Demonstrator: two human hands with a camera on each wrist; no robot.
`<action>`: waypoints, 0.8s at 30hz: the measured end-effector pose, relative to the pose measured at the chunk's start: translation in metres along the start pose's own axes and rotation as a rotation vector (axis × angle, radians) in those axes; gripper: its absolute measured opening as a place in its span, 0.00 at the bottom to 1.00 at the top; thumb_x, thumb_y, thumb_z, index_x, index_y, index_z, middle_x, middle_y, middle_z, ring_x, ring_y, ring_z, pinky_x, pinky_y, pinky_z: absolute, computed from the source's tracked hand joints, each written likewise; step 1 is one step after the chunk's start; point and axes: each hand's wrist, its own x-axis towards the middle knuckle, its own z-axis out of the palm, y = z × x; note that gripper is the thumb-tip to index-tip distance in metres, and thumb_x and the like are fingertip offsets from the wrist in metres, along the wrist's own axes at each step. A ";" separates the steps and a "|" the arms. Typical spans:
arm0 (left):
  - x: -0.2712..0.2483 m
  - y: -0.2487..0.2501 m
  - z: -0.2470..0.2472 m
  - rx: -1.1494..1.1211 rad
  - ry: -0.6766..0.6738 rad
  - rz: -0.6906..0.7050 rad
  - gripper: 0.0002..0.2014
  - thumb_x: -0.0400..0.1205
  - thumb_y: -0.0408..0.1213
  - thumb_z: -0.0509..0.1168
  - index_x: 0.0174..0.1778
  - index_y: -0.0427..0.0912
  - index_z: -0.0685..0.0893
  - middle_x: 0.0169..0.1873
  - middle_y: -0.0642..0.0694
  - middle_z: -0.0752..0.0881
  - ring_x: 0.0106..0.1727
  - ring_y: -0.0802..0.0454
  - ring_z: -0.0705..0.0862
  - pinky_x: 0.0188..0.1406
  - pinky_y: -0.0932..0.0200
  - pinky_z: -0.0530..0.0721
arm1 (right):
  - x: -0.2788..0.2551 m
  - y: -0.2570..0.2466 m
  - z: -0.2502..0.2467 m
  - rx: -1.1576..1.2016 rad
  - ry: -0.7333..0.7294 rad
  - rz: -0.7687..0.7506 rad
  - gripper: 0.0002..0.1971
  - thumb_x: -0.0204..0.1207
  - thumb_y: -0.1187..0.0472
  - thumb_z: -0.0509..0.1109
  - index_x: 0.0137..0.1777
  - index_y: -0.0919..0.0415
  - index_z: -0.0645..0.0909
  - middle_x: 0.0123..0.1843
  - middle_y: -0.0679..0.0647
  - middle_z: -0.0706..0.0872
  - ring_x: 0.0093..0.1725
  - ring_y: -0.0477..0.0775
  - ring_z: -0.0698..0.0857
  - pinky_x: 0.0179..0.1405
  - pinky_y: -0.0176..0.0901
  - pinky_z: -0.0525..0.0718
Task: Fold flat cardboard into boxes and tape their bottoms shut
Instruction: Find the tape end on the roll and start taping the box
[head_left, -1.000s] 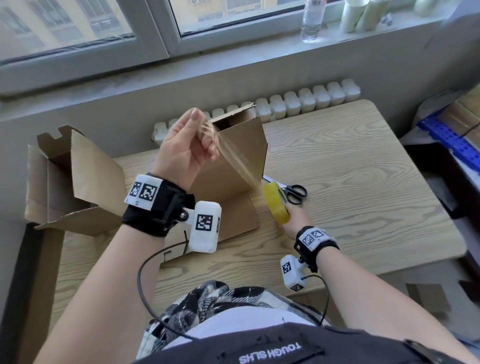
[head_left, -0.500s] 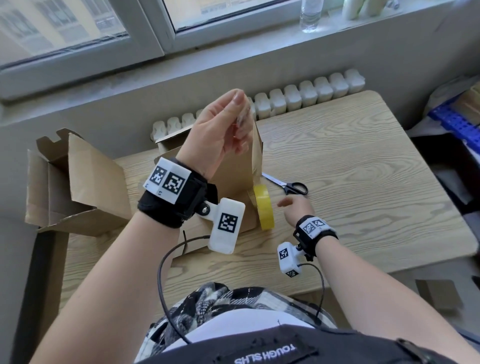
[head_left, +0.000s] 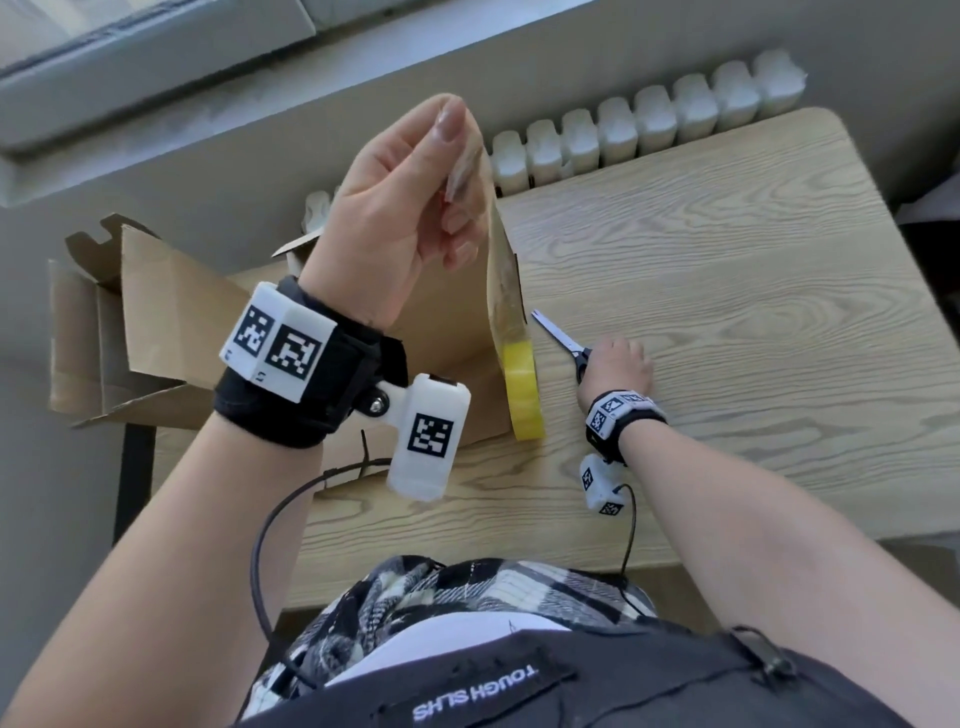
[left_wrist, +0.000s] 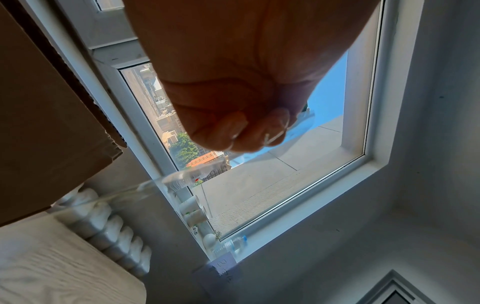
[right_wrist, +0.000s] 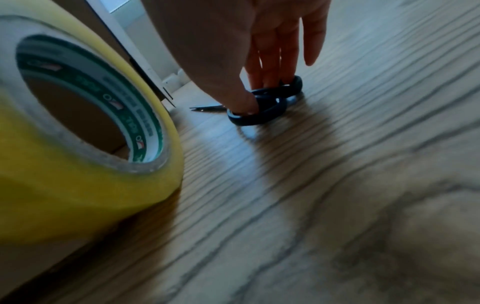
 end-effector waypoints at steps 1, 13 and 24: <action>0.002 0.000 0.001 0.017 0.003 0.004 0.17 0.91 0.34 0.45 0.34 0.42 0.66 0.24 0.41 0.63 0.22 0.43 0.61 0.22 0.51 0.62 | 0.001 -0.001 -0.001 -0.014 -0.014 -0.007 0.16 0.81 0.57 0.63 0.67 0.62 0.75 0.66 0.59 0.79 0.67 0.61 0.75 0.62 0.51 0.74; 0.000 0.009 0.005 0.153 -0.084 0.058 0.18 0.92 0.31 0.47 0.35 0.42 0.68 0.24 0.47 0.67 0.24 0.39 0.60 0.21 0.64 0.70 | -0.028 0.029 -0.036 0.327 -0.069 0.185 0.10 0.80 0.61 0.65 0.58 0.64 0.80 0.59 0.65 0.86 0.62 0.67 0.84 0.55 0.52 0.81; -0.006 0.009 -0.011 0.174 -0.049 0.084 0.18 0.91 0.36 0.51 0.33 0.41 0.68 0.25 0.45 0.67 0.21 0.50 0.68 0.19 0.64 0.67 | -0.060 0.043 -0.073 0.262 -0.015 0.110 0.13 0.65 0.37 0.80 0.46 0.39 0.86 0.41 0.42 0.90 0.51 0.51 0.81 0.79 0.57 0.59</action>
